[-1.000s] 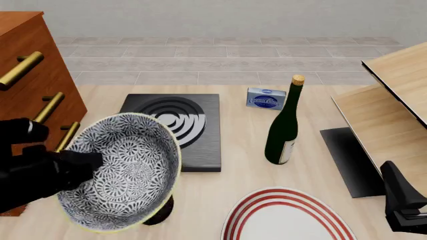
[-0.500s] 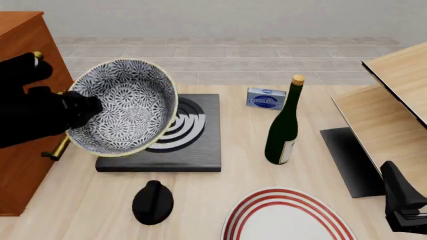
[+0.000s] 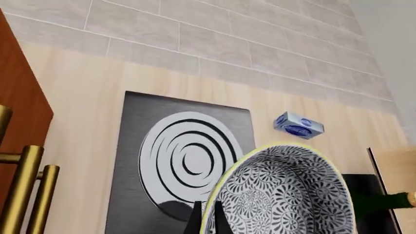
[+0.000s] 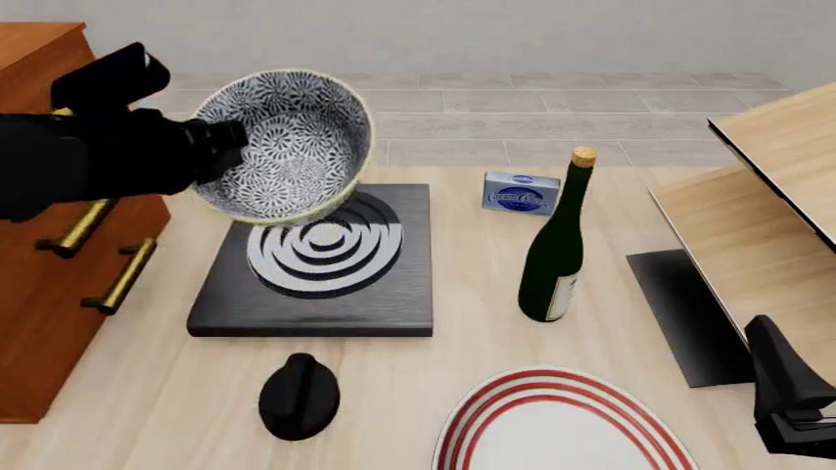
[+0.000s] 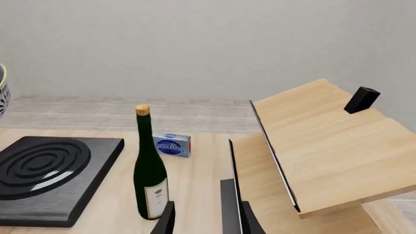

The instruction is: Put the bowl on the stove.

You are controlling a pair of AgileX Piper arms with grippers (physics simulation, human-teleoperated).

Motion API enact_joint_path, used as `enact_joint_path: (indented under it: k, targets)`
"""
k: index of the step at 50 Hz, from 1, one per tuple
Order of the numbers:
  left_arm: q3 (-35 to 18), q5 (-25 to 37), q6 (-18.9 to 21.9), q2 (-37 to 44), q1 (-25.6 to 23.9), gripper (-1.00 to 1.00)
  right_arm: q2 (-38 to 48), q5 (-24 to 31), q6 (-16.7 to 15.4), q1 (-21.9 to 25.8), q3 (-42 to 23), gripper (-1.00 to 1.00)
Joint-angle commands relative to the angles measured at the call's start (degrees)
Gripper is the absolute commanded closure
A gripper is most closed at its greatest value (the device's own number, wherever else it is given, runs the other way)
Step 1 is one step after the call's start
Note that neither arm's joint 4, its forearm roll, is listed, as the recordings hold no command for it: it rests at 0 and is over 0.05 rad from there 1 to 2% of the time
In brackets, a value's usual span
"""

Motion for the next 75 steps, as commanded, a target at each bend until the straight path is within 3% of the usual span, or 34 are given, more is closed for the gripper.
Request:
enact_joint_path:
  k: [1,14,22,48,75]
  targets:
    - [-5.52,-0.83,-1.42,7.01,0.63,1.00,0.00,-0.06,0.10,0.01,0.02,-1.00]
    - [-8.27,-1.61,-2.52,12.19,4.58,1.00,0.00,0.04,0.02,0.05,-0.02,-1.00]
    - [-9.83,-2.02,-3.44,14.10,4.15,1.00,0.02,0.09,-0.15,0.15,-0.06,-1.00]
    - [-7.08,-8.35,-8.94,20.50,1.37,1.00,-0.16,0.08,0.04,-0.02,0.04,-1.00]
    - [-6.65,-10.36,-7.59,24.23,3.55,1.00,-0.01,0.06,0.13,-0.01,-0.07,-1.00]
